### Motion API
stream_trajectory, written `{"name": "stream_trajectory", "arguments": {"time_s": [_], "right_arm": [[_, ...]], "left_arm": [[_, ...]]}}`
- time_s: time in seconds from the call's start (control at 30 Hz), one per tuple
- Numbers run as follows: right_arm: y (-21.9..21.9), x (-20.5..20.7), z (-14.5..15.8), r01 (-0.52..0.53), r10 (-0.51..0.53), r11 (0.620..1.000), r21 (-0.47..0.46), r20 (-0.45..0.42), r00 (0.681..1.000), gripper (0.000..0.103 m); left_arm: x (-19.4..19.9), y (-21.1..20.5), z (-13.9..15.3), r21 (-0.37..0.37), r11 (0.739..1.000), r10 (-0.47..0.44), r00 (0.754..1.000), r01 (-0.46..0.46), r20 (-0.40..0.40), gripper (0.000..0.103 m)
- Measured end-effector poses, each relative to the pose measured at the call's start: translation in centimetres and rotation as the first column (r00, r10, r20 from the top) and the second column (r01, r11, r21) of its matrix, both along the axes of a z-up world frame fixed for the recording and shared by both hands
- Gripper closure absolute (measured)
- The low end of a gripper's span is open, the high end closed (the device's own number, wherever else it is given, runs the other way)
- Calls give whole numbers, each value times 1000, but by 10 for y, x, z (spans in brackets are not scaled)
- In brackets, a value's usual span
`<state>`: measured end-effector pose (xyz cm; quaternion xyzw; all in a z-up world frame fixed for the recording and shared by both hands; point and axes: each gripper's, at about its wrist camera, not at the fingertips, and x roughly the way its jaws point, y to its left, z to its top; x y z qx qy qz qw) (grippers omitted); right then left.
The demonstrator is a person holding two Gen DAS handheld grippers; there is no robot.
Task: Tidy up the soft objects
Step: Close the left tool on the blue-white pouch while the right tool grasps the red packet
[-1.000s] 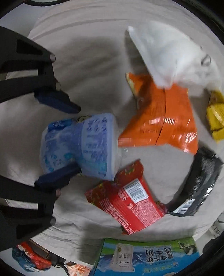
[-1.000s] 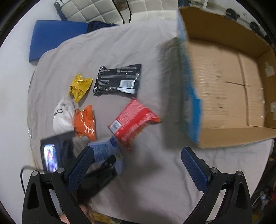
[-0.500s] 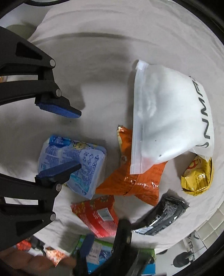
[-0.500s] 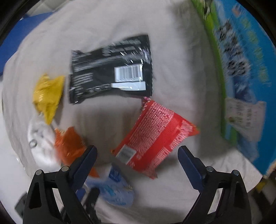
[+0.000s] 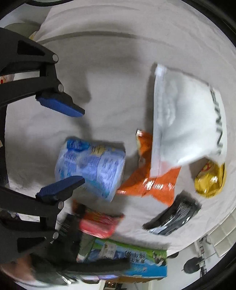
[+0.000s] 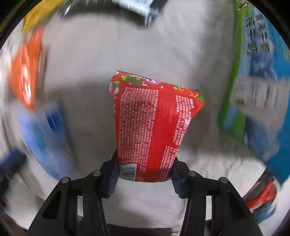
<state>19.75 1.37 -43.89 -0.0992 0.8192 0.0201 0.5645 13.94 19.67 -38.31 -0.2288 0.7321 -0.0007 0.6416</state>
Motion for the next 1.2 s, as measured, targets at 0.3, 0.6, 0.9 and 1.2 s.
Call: {"name": "stream_trajectory", "arguments": {"time_s": [0.3, 0.6, 0.9, 1.2], "right_arm": [[-27, -37, 22, -12, 10, 999, 31, 65, 998, 43], [-49, -12, 23, 80, -85, 995, 52, 91, 992, 42], [-42, -11, 22, 94, -96, 995, 24, 102, 990, 56], [-31, -50, 44, 67, -74, 996, 52, 143, 987, 58]], "left_arm": [[22, -46, -23, 6, 991, -135, 990, 136, -33, 37], [22, -77, -34, 156, 957, -243, 970, 245, -29, 44], [-8, -86, -11, 183, 959, -224, 974, 216, 27, 68], [-39, -94, 34, 195, 962, -217, 970, 193, 110, 70]]}}
